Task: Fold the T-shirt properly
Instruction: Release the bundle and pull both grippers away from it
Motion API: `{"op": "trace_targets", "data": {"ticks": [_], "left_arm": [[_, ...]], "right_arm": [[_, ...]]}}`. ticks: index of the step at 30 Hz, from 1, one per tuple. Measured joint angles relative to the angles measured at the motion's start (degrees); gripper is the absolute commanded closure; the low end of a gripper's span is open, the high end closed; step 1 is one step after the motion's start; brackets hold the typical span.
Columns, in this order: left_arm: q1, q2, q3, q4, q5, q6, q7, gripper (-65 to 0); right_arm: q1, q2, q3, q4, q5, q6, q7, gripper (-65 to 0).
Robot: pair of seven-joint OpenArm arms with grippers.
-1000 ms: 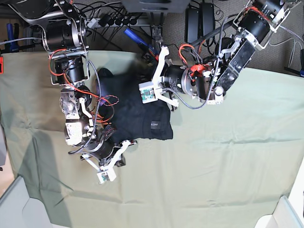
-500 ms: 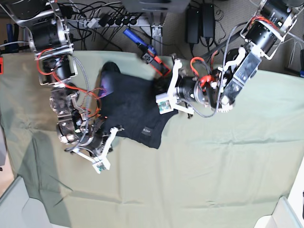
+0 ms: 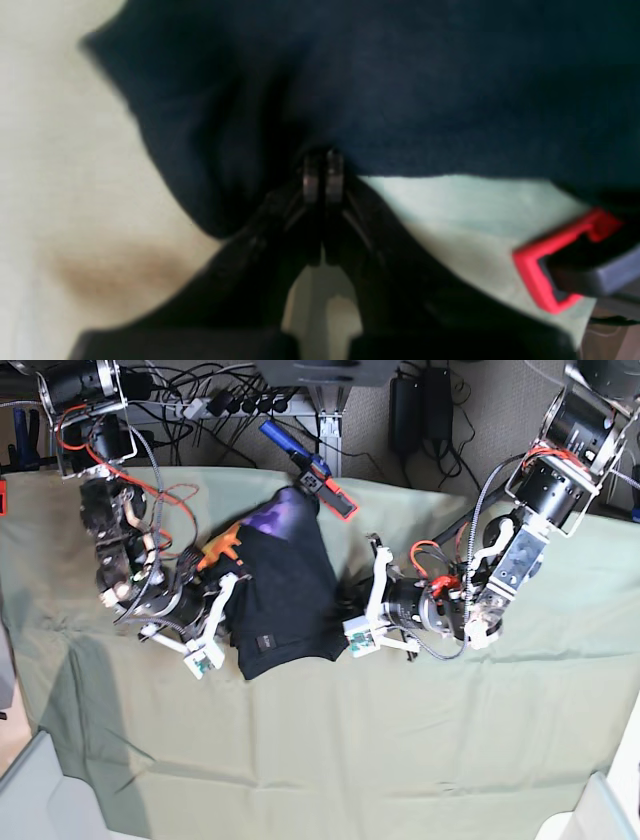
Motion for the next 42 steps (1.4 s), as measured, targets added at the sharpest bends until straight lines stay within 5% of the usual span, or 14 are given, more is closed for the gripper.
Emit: {"op": "trace_targets", "data": {"ticks": [13,23,26,34,42], "left_arm": [[-8.5,5.8,0.0,-12.5,0.1,-0.7,-0.4,0.0],[-10.8,5.1,-0.1,-12.9,1.5,-0.4,3.5,0.0],[-10.9,3.6,-2.6,-12.6,1.6,3.3,5.2,0.0],[-10.1,-2.2,-15.2,-5.2,-14.1,2.8,16.0,0.0],[-7.3,-1.9,-16.1,-1.3,-18.6,2.6,19.1,0.0]], "right_arm": [[-5.9,0.0,0.3,5.2,-0.1,0.0,-0.5,0.0],[-5.9,-0.6,4.8,5.3,1.3,0.0,-1.1,0.0],[-5.6,-0.5,10.7,5.4,2.6,0.0,-1.1,0.0],[-5.6,-0.4,25.5,5.4,9.9,0.0,-4.3,0.0],[-5.9,-0.5,27.9,5.4,16.1,0.0,-6.1,0.0]]}}
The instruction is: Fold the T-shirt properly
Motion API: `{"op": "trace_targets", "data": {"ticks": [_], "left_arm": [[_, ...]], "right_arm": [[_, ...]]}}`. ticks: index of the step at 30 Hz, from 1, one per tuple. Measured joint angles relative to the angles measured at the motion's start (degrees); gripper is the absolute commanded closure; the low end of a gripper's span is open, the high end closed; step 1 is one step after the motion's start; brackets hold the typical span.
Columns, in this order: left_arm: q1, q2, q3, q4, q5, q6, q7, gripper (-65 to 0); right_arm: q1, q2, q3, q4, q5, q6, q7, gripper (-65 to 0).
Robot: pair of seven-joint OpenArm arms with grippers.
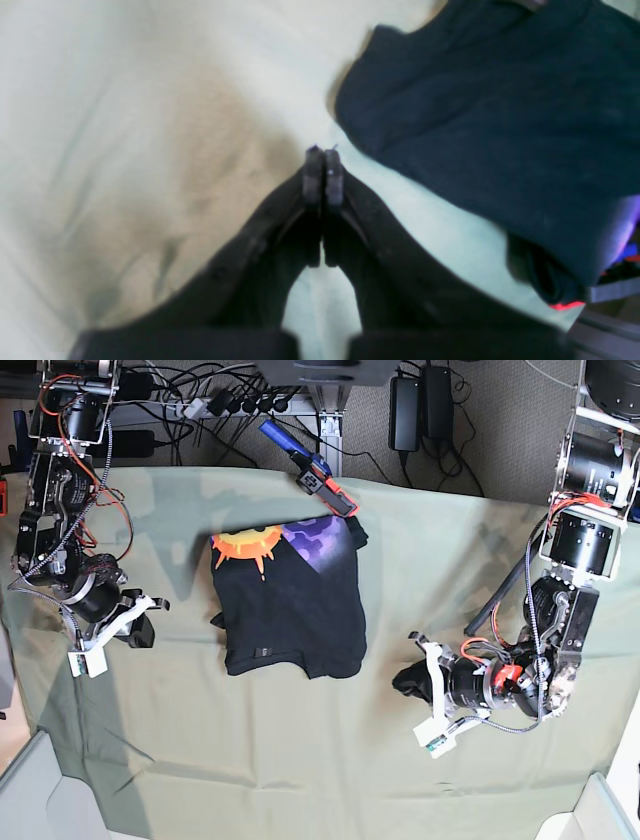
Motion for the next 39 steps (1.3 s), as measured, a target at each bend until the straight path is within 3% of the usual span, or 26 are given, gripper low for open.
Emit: {"op": "trace_targets", "data": {"ticks": [5,10,14,21,27,33,39], "left_arm": [[4.0,-1.7,0.2,0.0,-1.3,0.0,3.0,0.0],[6.4,-9.2,0.0,0.0,-4.8,-0.1,4.4,0.0],[8.9,-14.4,-0.7,0.2,-9.4,-0.1,6.4,0.0],[18.0,-21.9,-9.0,4.1,-16.0,-0.4,11.7,0.0],[26.2,-27.1,-17.2,10.8,-18.0,-0.4,12.3,0.0],[34.2,-29.8,-23.6,11.9,-18.2,-0.4,12.2,0.0],[45.1,-29.8,-30.4,12.0,-18.1,-0.4,12.8,0.0]], "right_arm": [[-1.8,0.0,0.3,0.0,-0.2,0.0,-0.8,0.0],[-6.5,0.7,5.0,0.2,-0.8,0.0,-1.0,0.0],[-11.6,2.1,10.0,2.1,2.5,0.0,-1.2,0.0],[-22.8,1.7,12.4,6.6,4.4,0.0,-1.9,0.0],[-30.2,2.2,12.5,9.1,4.7,0.0,-1.6,0.0],[-35.6,2.2,12.5,9.9,5.5,0.0,-0.7,0.0],[-41.7,1.5,12.5,9.6,5.4,0.0,-1.4,0.0]]}}
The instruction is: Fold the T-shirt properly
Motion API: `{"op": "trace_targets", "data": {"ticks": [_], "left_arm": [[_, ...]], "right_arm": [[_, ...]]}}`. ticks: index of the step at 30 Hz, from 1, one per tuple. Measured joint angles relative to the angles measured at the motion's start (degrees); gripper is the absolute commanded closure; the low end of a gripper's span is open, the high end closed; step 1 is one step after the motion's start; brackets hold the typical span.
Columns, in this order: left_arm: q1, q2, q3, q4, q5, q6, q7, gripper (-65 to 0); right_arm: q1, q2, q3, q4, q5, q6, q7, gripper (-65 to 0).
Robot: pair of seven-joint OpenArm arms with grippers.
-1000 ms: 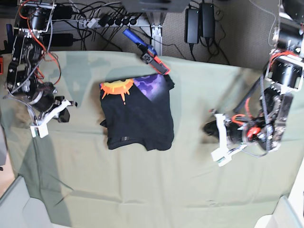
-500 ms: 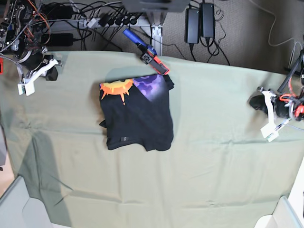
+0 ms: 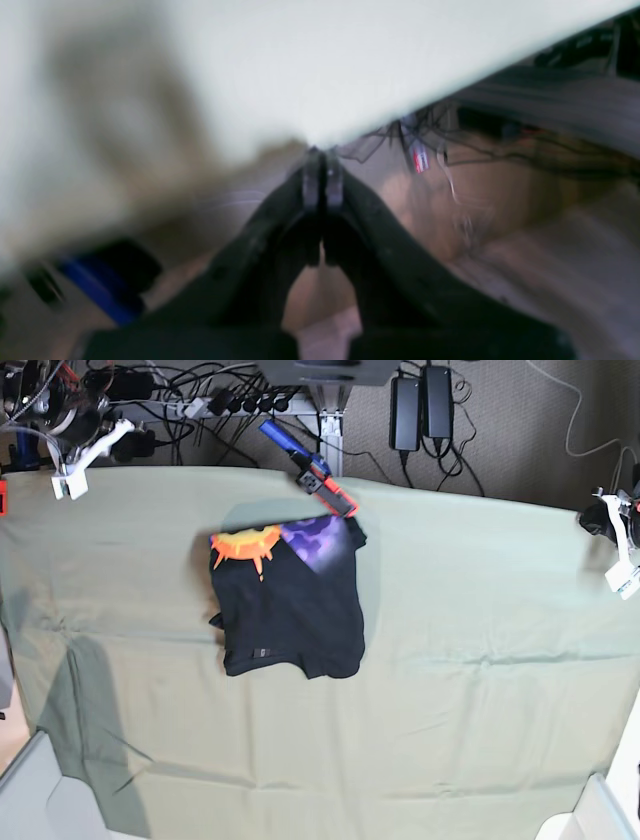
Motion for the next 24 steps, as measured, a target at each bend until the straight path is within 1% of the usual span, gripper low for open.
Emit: {"op": "trace_targets", "data": {"ticks": [4,6,9,13,17,19,22,24], "left_arm": [[7.1,0.0,-1.0,0.0,3.0,0.1,-0.8,0.0],[11.0,0.5,-1.1,0.0,6.3,0.1,-3.2,0.0],[16.5,2.8,-1.0,0.0,11.3,0.1,-7.1,0.0],[21.5,6.8,-1.1,0.0,14.7,0.1,-9.5,0.0],[23.8,12.0,-1.1,-2.7,21.1,0.0,-16.0,0.0],[23.3,15.1,-1.1,-6.7,25.3,0.0,-20.0,0.0],[21.2,19.4,-1.1,-15.8,30.6,1.9,-24.3,0.0],[18.8,21.9,-1.2,-23.8,31.1,2.6,-26.8,0.0]], "right_arm": [[-2.1,0.4,0.0,-0.3,-0.3,0.0,0.4,0.0],[-2.9,0.3,0.0,-0.7,-0.1,0.0,0.5,0.0],[-3.8,0.2,0.0,-2.3,-0.1,0.0,0.8,0.0],[-4.4,0.2,0.0,-6.3,-0.4,0.0,0.9,0.0],[-4.3,0.2,-0.1,-12.3,-0.3,0.0,3.1,0.0],[-4.1,0.2,-0.3,-16.4,-1.6,0.0,4.9,0.0],[-3.7,0.2,-2.0,-23.3,-4.6,0.0,8.4,0.0],[-2.7,0.2,-3.5,-29.1,-6.2,0.0,9.8,0.0]]}}
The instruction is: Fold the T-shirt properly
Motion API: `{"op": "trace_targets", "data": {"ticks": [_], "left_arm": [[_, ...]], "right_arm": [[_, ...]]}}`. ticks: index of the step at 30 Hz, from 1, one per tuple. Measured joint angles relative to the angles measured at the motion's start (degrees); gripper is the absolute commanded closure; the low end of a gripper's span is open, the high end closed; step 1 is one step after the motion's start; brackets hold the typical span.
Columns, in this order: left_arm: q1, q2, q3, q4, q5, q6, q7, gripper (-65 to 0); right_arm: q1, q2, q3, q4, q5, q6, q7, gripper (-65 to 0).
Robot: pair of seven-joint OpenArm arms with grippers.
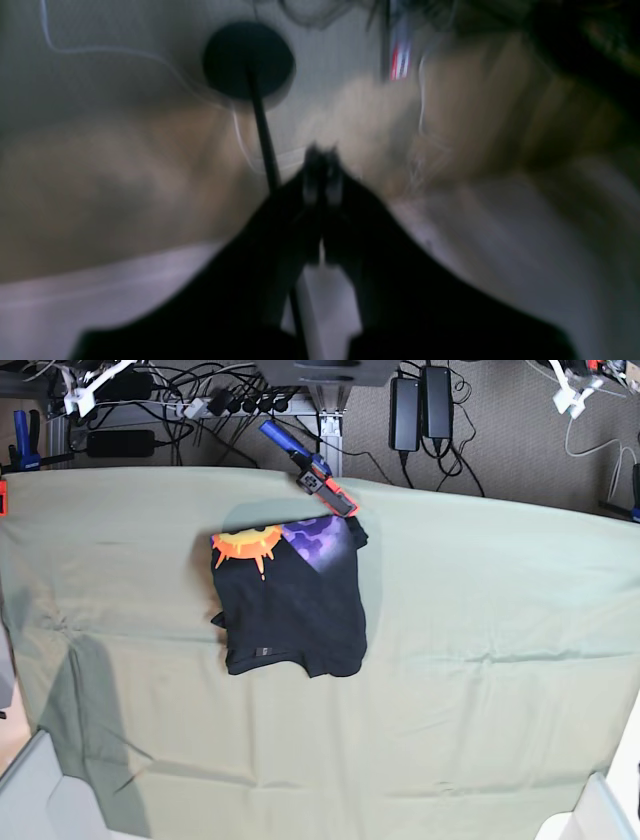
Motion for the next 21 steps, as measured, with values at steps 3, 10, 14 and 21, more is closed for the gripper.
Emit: {"op": "trace_targets", "data": {"ticks": [3,10,14,21], "left_arm": [[-5.1,4.3,-0.1,-12.0,0.4,0.4,-5.4,0.0],[-19.7,13.0,-0.1,-34.1,6.6,0.4,-19.1,0.0],[-29.5,15.1,3.9,-41.7,9.2,3.7,-21.7,0.0],[-33.8,14.8,14.1,-45.9,9.7,11.0,-25.6,0.0]], "right_arm": [[3.9,0.0,-3.1,-10.2,-3.0,0.0,0.8,0.0],[19.4,-0.7,-13.5,-32.6,-11.3,0.0,12.1,0.0],[28.1,-2.6,-16.3,-39.8,-16.6,0.0,12.6,0.0],[33.9,-5.1,-16.6,-43.8,-21.2,0.0,12.7,0.0]]}}
